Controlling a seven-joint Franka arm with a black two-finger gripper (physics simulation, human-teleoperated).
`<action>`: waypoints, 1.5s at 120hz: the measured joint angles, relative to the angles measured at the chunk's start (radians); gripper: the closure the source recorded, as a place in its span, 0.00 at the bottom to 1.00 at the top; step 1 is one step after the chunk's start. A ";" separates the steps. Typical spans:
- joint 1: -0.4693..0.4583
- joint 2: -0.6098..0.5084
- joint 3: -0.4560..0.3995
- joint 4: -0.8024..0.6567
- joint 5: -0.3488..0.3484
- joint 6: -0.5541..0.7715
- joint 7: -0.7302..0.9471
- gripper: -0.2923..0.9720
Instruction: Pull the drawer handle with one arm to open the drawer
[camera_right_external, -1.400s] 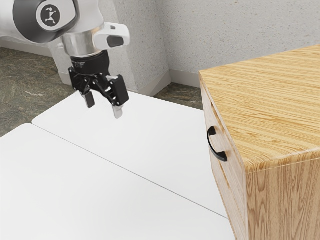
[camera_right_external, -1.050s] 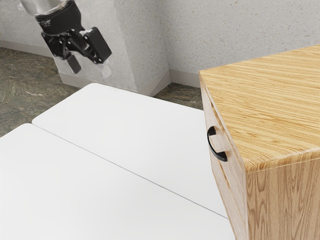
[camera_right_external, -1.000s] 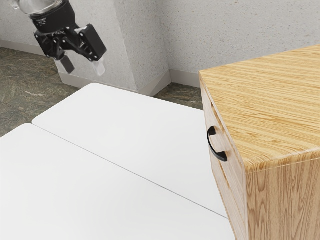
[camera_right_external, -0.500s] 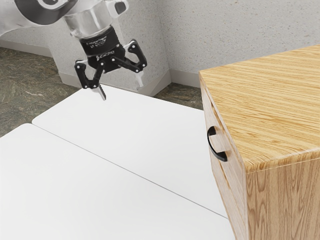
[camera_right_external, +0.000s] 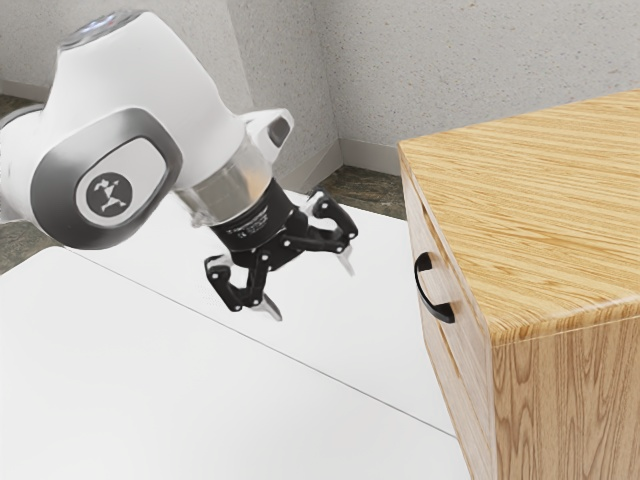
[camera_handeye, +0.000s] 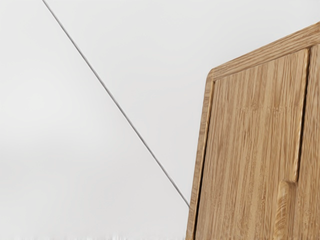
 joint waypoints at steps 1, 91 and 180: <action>0.000 0.000 -0.002 -0.001 0.000 0.003 -0.001 0.23; 0.001 0.000 -0.105 -0.098 -0.054 0.287 0.007 0.23; -0.001 0.030 -0.120 -0.127 -0.073 0.341 0.034 0.23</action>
